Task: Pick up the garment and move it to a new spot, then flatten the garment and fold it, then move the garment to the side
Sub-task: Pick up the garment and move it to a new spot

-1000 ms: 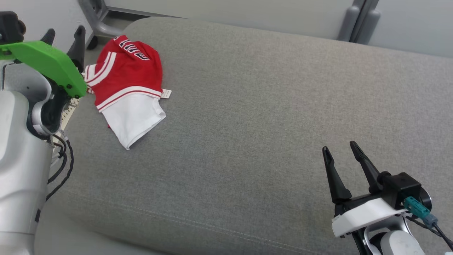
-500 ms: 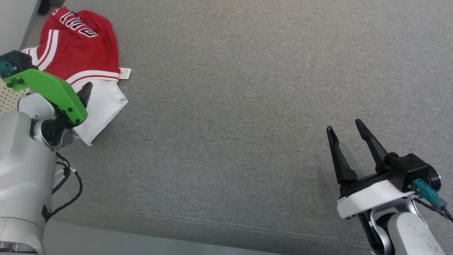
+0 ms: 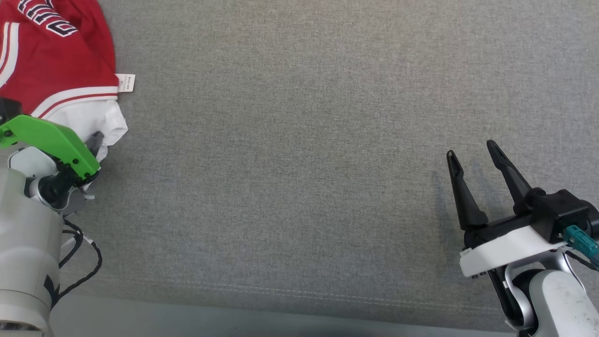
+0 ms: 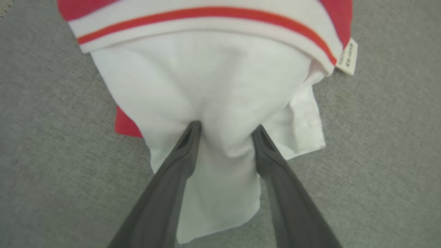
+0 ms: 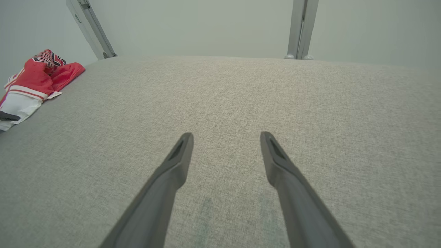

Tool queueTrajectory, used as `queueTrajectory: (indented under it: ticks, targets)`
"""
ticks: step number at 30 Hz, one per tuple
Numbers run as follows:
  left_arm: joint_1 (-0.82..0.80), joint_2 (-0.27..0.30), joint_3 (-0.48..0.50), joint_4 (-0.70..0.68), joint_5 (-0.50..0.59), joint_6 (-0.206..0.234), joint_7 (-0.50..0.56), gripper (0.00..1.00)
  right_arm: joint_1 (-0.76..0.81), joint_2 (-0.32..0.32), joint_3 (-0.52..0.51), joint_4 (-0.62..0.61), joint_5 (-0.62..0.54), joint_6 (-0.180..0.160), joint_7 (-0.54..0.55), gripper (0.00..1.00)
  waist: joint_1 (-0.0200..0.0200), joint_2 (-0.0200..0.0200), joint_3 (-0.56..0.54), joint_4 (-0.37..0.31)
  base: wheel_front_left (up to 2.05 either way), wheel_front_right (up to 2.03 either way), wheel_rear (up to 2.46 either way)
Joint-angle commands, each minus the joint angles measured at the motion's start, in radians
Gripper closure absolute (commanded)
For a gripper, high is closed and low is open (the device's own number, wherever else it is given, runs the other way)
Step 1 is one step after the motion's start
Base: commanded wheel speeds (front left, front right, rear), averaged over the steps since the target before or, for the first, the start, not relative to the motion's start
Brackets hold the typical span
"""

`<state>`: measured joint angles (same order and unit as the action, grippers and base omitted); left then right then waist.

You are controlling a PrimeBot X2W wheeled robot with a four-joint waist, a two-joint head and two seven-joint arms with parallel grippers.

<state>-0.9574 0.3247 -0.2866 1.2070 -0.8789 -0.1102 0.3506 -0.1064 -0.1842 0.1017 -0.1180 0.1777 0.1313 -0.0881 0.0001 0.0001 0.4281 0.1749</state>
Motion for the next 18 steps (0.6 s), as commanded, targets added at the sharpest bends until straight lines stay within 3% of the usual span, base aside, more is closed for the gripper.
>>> queueTrajectory:
  ticks: [1,8,18]
  targets:
    - [0.0,-0.012,0.0,0.018,-0.009,-0.006,-0.003,1.0,-0.003,-0.005,-0.005,-0.009,0.004,-0.001,0.003,0.0,-0.0001,-0.0001,0.011,-0.008,0.0,0.0,0.0]
    - [-0.05,0.036,-0.018,-0.013,0.033,-0.013,-0.163,1.0,0.009,0.006,-0.021,-0.006,0.006,-0.001,-0.004,0.0,-0.0001,-0.0001,-0.008,0.004,0.0,0.0,0.0]
    - [-0.076,0.086,-0.036,-0.117,0.095,-0.001,-0.42,1.0,0.027,0.041,-0.032,0.029,0.013,-0.001,-0.038,0.0,-0.0001,-0.0001,-0.126,0.014,0.0,0.0,0.0]
